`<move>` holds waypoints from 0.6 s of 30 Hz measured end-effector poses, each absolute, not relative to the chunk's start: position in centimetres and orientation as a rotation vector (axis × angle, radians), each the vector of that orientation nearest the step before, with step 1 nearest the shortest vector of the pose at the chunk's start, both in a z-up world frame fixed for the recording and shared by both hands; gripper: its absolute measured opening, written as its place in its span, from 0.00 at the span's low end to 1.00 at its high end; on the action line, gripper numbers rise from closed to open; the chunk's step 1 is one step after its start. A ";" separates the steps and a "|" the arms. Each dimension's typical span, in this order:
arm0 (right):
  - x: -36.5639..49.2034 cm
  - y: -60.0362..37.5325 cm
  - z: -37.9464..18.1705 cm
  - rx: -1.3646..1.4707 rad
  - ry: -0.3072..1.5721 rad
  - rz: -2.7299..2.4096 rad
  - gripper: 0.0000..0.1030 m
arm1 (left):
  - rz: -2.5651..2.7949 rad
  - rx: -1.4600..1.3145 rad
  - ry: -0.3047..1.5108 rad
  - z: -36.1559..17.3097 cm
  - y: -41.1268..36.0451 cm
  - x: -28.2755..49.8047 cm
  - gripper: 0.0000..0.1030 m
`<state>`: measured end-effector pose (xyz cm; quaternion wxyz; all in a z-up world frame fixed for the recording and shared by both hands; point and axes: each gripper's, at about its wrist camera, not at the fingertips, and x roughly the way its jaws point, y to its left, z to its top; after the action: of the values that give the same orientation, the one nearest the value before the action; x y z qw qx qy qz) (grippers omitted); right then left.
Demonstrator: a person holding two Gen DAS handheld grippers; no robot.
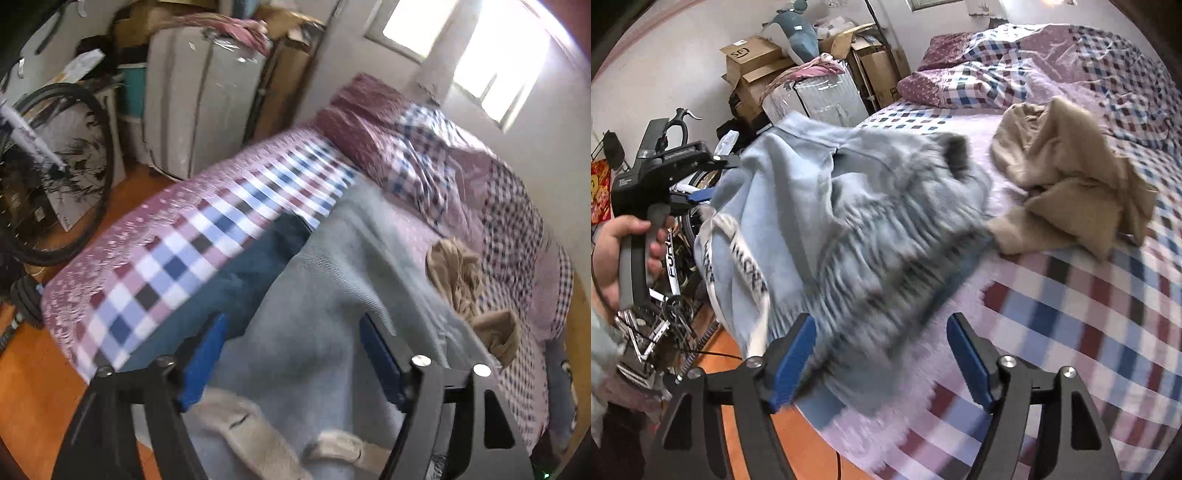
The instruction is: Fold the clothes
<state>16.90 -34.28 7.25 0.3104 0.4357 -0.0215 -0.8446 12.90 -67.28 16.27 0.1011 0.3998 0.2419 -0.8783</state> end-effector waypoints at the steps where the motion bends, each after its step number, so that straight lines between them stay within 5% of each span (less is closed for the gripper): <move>1: 17.1 -33.7 7.6 1.149 -0.053 -2.236 0.76 | -2.586 1.165 0.725 16.7 -67.5 13.5 0.78; 9: 19.1 -26.8 12.3 1.011 -0.071 -2.297 0.76 | -2.664 0.997 0.676 22.1 -64.0 17.2 0.79; 18: 20.2 -13.2 19.7 0.770 -0.134 -2.465 0.82 | -2.955 0.753 0.586 30.4 -51.9 19.3 0.85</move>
<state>20.16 -13.22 19.68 0.2741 0.2863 -0.0496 -0.9168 19.30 -51.94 30.36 0.0183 0.2425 0.1887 -0.9514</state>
